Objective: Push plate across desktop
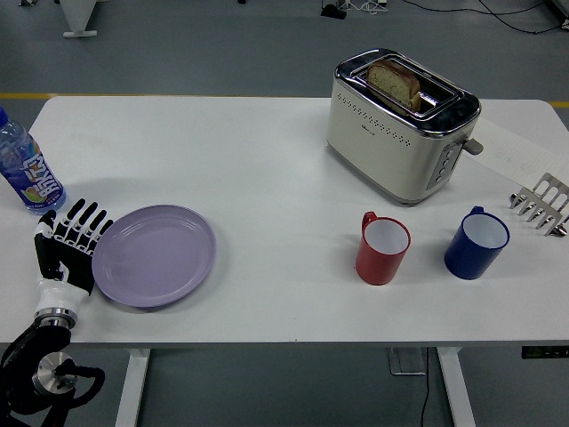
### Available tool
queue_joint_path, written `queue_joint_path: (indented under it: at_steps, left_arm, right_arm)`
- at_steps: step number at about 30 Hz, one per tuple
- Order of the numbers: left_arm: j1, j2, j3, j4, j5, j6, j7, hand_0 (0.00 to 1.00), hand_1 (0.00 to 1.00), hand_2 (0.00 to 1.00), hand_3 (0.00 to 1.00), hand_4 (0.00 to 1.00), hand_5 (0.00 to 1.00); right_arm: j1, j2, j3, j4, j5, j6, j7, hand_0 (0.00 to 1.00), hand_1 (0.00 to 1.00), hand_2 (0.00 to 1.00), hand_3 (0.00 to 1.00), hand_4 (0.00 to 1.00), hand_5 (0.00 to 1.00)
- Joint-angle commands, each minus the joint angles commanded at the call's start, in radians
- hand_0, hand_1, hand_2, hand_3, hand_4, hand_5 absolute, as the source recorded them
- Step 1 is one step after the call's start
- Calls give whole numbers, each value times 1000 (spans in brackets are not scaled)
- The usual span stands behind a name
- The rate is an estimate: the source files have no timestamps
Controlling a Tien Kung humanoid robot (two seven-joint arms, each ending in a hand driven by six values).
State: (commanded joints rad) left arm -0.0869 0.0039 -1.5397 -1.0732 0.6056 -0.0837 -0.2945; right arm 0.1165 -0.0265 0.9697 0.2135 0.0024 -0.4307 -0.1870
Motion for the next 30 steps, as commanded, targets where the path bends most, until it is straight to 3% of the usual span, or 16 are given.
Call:
queue_joint_path:
  at_steps: [30]
  left_arm:
    - [-14, -4, 73, 3, -50, -20, -19, 741, 738, 696, 653, 514, 998]
  right_arm:
    - [5, -2, 3, 0, -11, 1, -3, 551, 461, 580, 579, 308, 444]
